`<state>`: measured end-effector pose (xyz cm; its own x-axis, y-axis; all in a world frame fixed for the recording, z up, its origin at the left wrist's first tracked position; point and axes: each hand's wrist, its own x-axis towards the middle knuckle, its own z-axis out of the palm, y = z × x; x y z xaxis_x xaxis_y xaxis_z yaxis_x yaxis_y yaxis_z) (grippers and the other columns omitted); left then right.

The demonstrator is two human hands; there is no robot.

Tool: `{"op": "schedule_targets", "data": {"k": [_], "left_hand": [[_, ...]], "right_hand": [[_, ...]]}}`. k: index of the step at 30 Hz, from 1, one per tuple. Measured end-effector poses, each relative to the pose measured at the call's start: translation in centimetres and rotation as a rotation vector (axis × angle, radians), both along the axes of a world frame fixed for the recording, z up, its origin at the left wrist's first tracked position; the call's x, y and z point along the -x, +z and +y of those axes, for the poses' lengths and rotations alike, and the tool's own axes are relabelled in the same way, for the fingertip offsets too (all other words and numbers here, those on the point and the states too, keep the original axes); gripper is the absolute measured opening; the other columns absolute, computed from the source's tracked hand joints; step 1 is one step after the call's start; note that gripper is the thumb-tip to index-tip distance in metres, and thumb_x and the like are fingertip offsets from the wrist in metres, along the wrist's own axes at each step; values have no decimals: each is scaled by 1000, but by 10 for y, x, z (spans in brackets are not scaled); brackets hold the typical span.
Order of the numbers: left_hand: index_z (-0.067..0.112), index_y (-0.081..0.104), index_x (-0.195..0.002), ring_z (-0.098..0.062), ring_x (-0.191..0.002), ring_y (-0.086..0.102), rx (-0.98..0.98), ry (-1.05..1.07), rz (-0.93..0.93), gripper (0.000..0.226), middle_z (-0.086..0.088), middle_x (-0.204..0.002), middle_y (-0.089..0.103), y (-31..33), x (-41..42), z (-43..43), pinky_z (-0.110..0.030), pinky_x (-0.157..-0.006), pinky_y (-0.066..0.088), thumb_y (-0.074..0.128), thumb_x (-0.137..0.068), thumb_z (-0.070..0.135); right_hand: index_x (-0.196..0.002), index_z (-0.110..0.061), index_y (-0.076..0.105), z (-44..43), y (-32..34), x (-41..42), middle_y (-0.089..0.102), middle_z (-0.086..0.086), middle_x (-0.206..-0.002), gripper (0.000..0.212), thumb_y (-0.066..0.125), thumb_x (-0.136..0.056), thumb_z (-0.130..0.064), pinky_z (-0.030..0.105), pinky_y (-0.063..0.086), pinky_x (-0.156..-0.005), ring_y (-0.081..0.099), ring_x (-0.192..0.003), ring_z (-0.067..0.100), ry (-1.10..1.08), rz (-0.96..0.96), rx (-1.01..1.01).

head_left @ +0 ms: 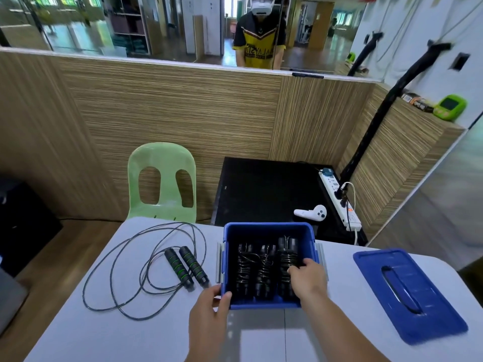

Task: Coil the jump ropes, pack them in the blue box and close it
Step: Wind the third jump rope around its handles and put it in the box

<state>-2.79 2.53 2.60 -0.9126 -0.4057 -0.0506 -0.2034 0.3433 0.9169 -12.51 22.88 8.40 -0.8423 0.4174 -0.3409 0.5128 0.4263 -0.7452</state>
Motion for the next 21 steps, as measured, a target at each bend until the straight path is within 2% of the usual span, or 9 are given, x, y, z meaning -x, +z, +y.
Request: {"op": "schedule_targets", "data": {"k": [1, 3, 5, 9, 13, 19, 21], "left_hand": [[48, 58, -92, -3, -77, 70, 5, -1, 5, 25, 13, -90, 72, 0, -1, 0, -14, -70, 47, 70, -95, 25], [48, 57, -92, -1, -78, 69, 8, -4, 15, 28, 13, -91, 72, 1, -3, 0, -14, -67, 49, 70, -95, 24], [49, 57, -93, 1, -80, 68, 6, 0, 23, 29, 14, -93, 71, 1, -3, 0, -16, -68, 51, 71, -95, 23], [47, 59, -97, 0, -81, 69, 16, 5, 26, 23, 16, -95, 71, -1, -1, 0, -23, -73, 54, 70, -95, 27], [45, 61, -97, 2, -84, 67, 10, 7, 26, 20, 18, -93, 70, -2, 0, -1, -19, -69, 54, 70, -95, 27], [34, 69, -99, 2, -83, 67, -4, 29, 14, 13, 16, -89, 71, -4, 4, -1, -11, -65, 51, 72, -93, 23], [33, 69, -99, 2, -84, 66, -4, 29, 16, 12, 15, -89, 71, -3, 5, -1, -9, -65, 50, 72, -93, 22]], "right_hand": [[-138, -4, 57, -3, -3, 1, 72, 13, -111, 47, 61, -92, -14, 34, 52, -82, 65, -100, 33, -4, -16, -27], [-130, -2, 61, -9, -5, 1, 70, 17, -117, 38, 58, -94, -13, 36, 51, -81, 65, -105, 37, -13, -40, -72], [-134, -1, 58, -12, -7, 4, 67, 21, -126, 39, 56, -97, -12, 33, 45, -80, 63, -112, 38, -35, -45, -79], [-124, -1, 62, -18, -10, 11, 69, 23, -121, 31, 54, -96, -11, 38, 51, -86, 64, -109, 41, -52, -65, -101], [-137, -1, 55, -20, -10, 15, 65, 23, -130, 39, 53, -98, -9, 39, 48, -89, 61, -119, 42, -50, -96, -141], [-125, 3, 56, -20, -6, 24, 68, 22, -121, 32, 54, -96, -10, 33, 48, -75, 66, -109, 37, 157, -219, -325], [-131, 2, 55, -19, -6, 26, 68, 18, -124, 36, 52, -98, -12, 35, 54, -81, 67, -112, 33, 278, -276, -473]]}}
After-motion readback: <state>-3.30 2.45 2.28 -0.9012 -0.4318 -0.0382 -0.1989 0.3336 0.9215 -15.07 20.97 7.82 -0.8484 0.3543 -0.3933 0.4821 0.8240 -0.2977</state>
